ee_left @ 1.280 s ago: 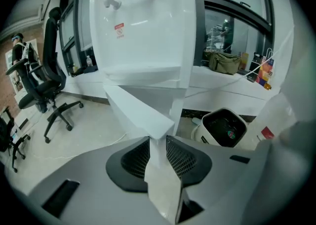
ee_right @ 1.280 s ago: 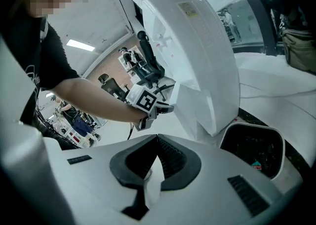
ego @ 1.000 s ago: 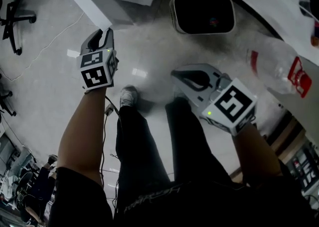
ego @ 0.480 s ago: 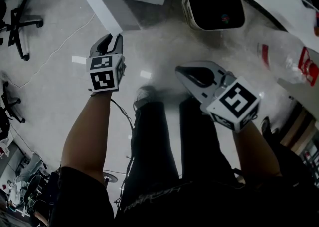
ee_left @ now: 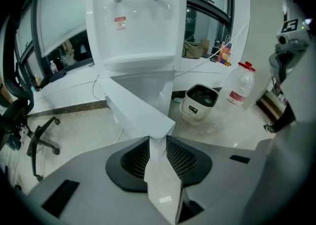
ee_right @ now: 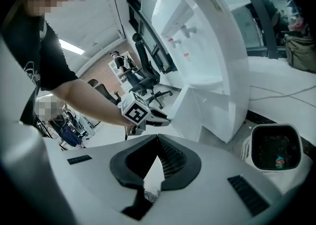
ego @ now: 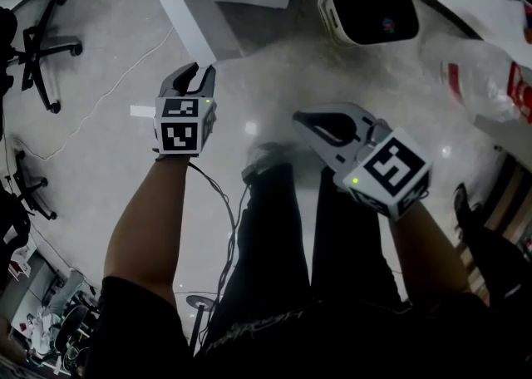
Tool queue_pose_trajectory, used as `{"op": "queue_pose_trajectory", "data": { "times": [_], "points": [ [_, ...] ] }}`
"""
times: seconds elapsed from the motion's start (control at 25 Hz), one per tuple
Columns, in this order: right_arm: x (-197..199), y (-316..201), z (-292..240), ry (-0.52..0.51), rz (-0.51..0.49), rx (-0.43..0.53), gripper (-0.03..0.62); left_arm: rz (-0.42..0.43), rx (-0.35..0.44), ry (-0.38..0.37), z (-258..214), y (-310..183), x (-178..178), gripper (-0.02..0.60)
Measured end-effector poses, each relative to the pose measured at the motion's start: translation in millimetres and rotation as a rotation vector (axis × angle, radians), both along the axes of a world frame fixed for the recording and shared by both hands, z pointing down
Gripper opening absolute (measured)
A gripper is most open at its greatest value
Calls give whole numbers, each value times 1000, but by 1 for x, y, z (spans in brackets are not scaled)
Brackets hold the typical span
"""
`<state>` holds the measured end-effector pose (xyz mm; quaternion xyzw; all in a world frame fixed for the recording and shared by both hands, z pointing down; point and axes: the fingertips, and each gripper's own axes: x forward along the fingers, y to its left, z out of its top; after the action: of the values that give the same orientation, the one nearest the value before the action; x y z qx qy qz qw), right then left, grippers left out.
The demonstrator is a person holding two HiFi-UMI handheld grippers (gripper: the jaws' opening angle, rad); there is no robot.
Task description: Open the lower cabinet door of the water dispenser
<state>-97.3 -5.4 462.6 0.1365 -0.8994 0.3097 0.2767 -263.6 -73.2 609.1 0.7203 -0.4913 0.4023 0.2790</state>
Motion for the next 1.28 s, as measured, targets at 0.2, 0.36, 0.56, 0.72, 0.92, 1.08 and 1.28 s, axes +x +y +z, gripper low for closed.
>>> {"op": "queue_pose_trajectory", "data": {
  "times": [0.2,0.36,0.56,0.72,0.92,1.08,1.28],
  "points": [
    [-21,7,-5,-3,37,2,12,65,-23,-12,0,6,-17,103],
    [-36,15,-5,5,55,5,12,87,-34,-20,1,12,-33,103],
    [-54,22,-7,0,80,7,12,119,-49,-37,1,17,-52,103],
    [-72,30,-10,1,75,-3,12,130,-66,-46,1,22,-71,101],
    [-87,37,-12,10,71,-2,12,130,-83,-55,1,25,-93,101],
    [-92,38,-10,24,74,7,12,156,-89,-74,3,27,-105,101],
    [-97,39,-10,26,83,-10,12,166,-102,-95,4,26,-121,102]
  ]
}}
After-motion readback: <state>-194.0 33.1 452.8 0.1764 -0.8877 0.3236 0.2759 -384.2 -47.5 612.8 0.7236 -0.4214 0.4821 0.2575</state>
